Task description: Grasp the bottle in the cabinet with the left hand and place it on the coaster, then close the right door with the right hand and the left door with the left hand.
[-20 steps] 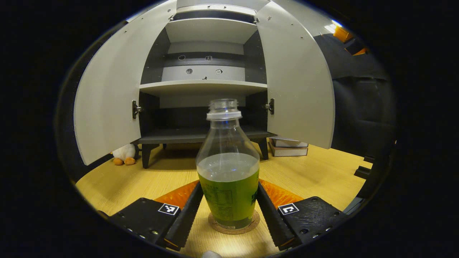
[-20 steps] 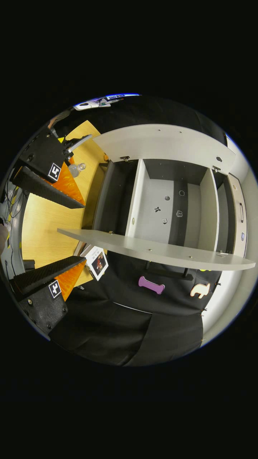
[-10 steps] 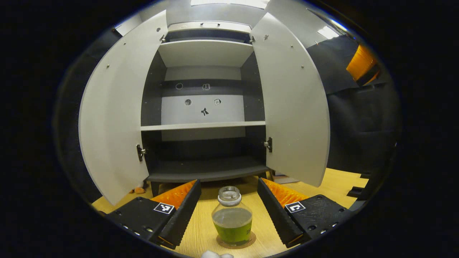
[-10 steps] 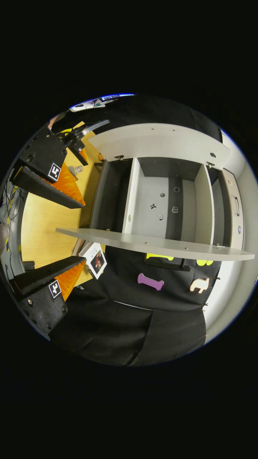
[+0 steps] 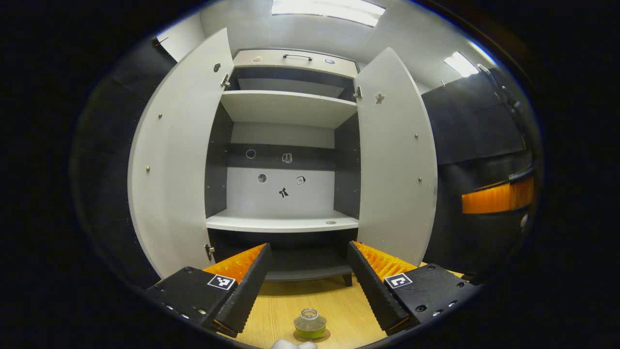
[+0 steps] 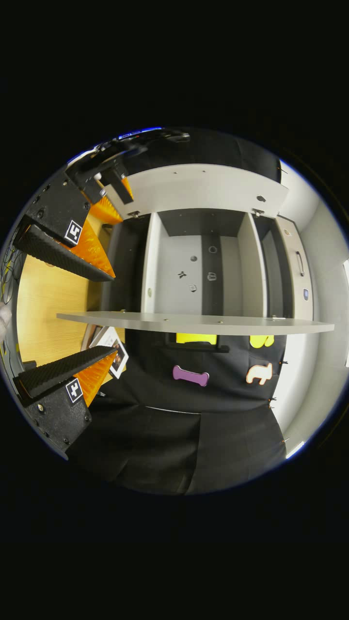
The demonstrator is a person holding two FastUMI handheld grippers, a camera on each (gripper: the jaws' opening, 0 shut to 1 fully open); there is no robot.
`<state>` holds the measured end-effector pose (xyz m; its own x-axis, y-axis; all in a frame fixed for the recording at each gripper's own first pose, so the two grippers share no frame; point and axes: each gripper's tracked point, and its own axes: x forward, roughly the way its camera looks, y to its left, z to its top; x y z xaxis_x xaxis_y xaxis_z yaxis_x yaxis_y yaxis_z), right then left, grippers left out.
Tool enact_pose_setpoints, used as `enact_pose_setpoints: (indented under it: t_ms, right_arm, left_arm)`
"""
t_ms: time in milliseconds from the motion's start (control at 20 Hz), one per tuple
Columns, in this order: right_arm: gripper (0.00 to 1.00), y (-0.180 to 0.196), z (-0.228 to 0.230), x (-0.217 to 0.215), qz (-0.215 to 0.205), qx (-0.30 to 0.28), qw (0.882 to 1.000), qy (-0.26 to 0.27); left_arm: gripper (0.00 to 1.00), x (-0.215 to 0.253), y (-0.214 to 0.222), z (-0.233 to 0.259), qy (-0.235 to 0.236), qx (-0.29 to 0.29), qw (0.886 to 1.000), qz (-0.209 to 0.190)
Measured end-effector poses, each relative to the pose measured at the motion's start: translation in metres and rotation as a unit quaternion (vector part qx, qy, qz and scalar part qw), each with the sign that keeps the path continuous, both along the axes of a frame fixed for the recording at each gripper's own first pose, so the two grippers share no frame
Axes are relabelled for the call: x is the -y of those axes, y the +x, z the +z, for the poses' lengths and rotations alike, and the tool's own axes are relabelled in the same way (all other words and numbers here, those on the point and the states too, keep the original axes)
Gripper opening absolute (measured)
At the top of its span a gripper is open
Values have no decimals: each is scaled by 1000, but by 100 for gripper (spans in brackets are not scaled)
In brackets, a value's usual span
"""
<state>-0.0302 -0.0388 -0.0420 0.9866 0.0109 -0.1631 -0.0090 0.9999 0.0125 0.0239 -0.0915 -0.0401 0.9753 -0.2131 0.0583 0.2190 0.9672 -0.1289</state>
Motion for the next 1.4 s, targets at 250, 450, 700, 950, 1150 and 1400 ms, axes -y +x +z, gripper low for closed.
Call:
enact_pose_setpoints:
  t_ms: [250,450,700,950,1150,1400]
  right_arm:
    - [82,0,25,8,4,37,999,-2]
    - [82,3,38,25,-7,65,998,-3]
    - [82,13,47,56,-26,81,996,8]
    - [82,42,60,104,-47,84,995,27]
    - [82,76,67,131,-31,72,996,48]
    - [82,115,80,139,17,71,995,63]
  left_arm:
    - [96,-53,-24,54,2,19,998,54]
    - [96,-103,-46,61,30,3,994,107]
    - [96,-145,-85,49,49,-19,986,160]
    - [98,-137,-98,48,57,-23,984,170]
    - [96,-104,-94,50,52,-24,984,168]
    - [96,-64,-83,52,46,-32,983,176]
